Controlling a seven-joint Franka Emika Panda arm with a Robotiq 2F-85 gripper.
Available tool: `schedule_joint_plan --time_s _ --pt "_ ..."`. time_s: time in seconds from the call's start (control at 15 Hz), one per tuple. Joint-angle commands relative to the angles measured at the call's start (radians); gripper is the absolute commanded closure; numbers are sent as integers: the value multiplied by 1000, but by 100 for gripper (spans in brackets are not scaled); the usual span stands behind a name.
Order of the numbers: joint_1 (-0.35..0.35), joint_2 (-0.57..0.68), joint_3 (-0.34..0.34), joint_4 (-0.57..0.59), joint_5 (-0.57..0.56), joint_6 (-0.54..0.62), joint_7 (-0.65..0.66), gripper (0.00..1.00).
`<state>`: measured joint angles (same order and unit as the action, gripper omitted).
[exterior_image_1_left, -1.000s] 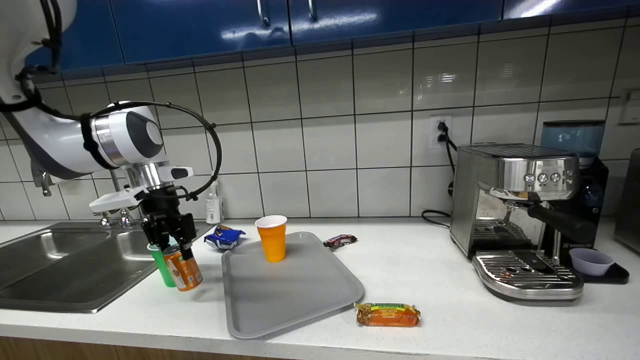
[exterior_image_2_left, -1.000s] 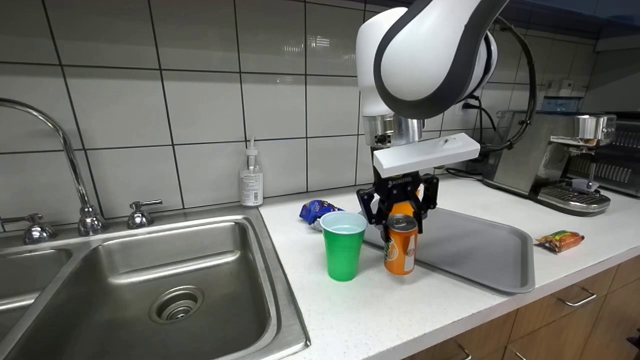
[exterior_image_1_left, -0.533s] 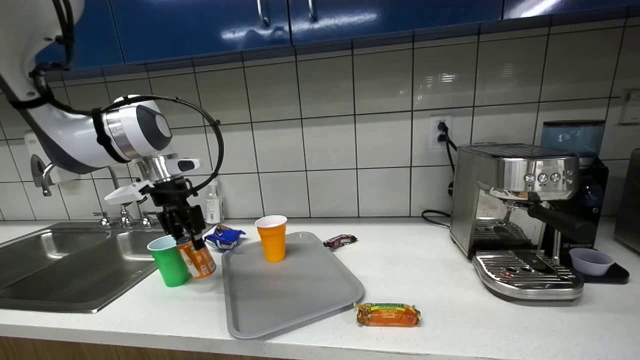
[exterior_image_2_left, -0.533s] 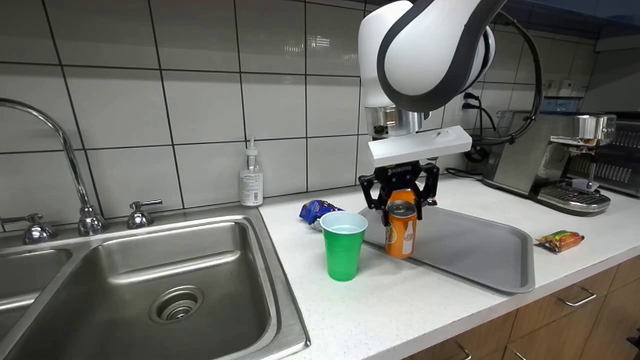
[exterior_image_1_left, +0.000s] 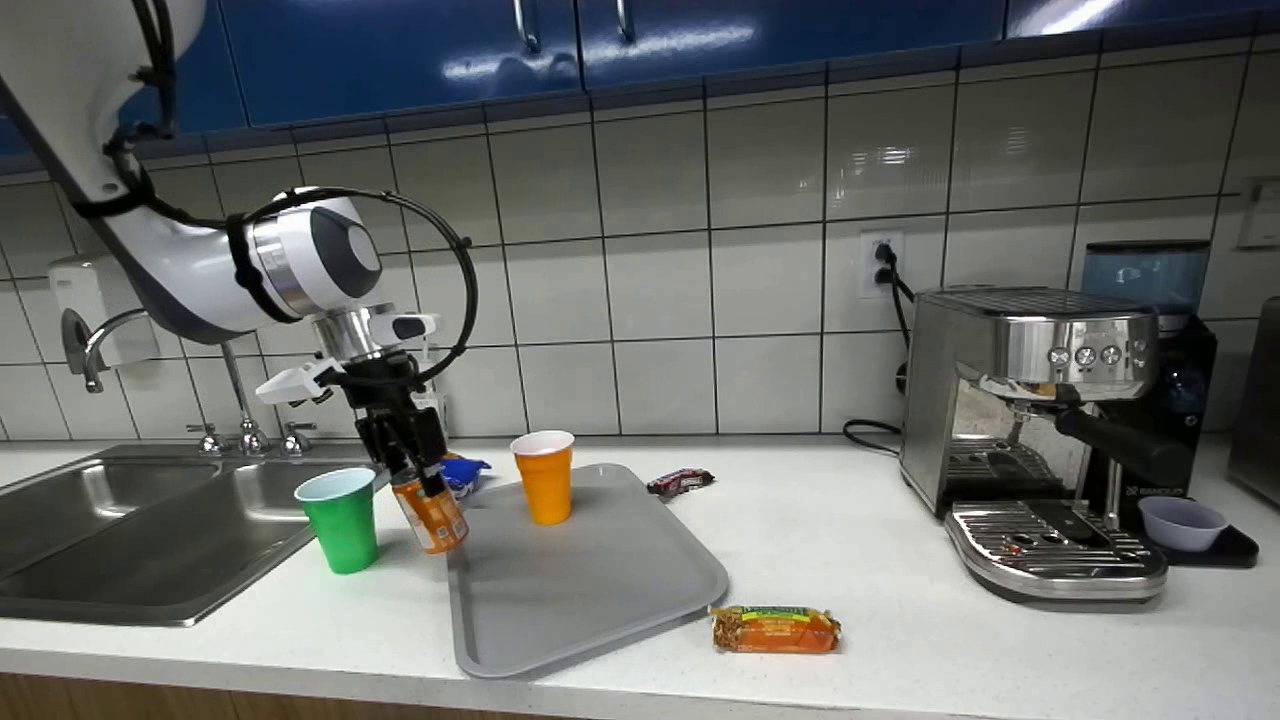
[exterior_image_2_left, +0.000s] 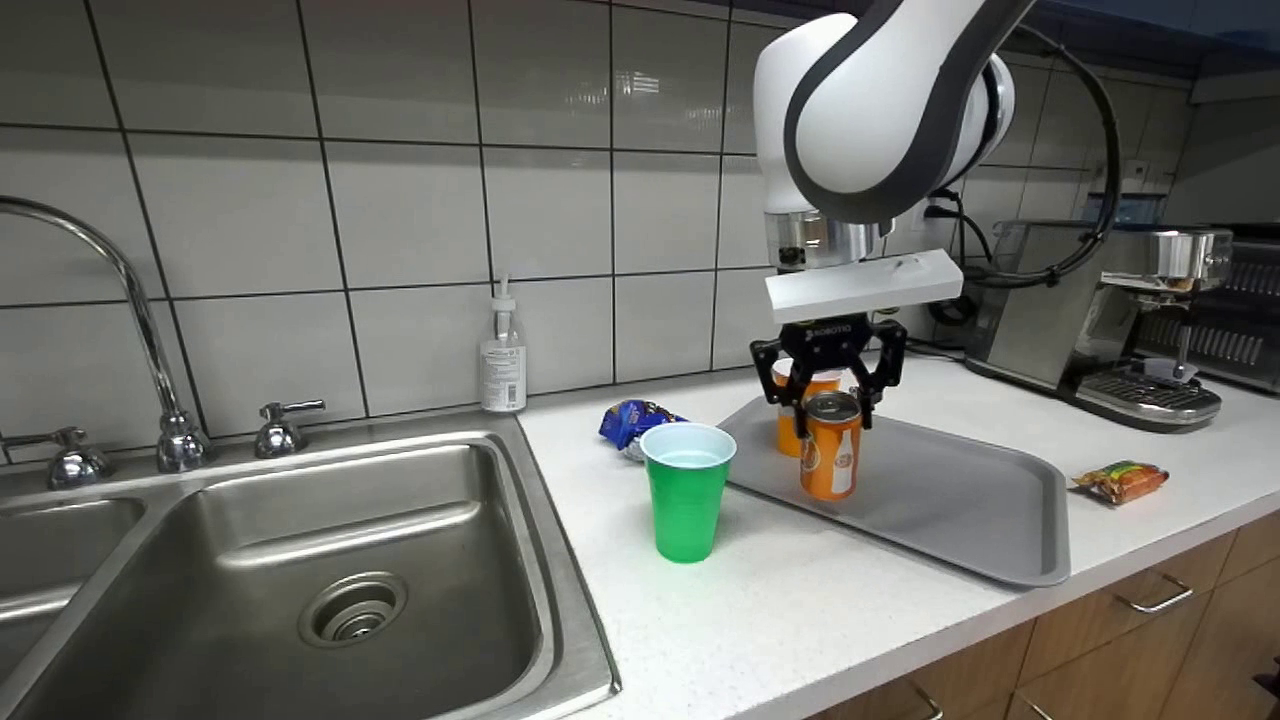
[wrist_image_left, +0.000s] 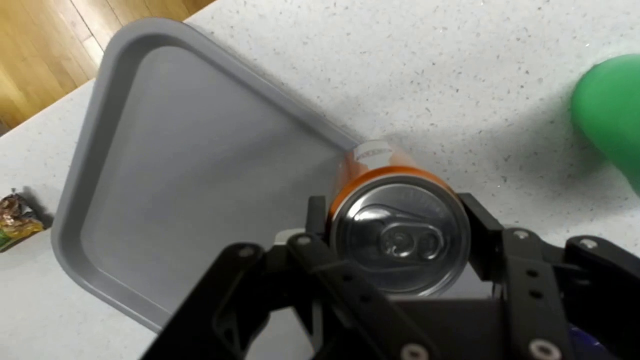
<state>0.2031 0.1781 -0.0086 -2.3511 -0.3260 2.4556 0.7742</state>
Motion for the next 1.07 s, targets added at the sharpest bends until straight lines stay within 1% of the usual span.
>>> schedule_joint_plan --time_s 0.0,0.27,0.53,0.93,1.0 --pt "-41 2 -13 9 -4 16 -31 60" --pt "-74 23 -30 10 12 48 -75 60" --pt "-104 58 -42 15 50 90 -148 60" --pt "-124 99 -60 27 121 117 -260 60" --pt "-124 99 -65 28 126 118 -276 10"
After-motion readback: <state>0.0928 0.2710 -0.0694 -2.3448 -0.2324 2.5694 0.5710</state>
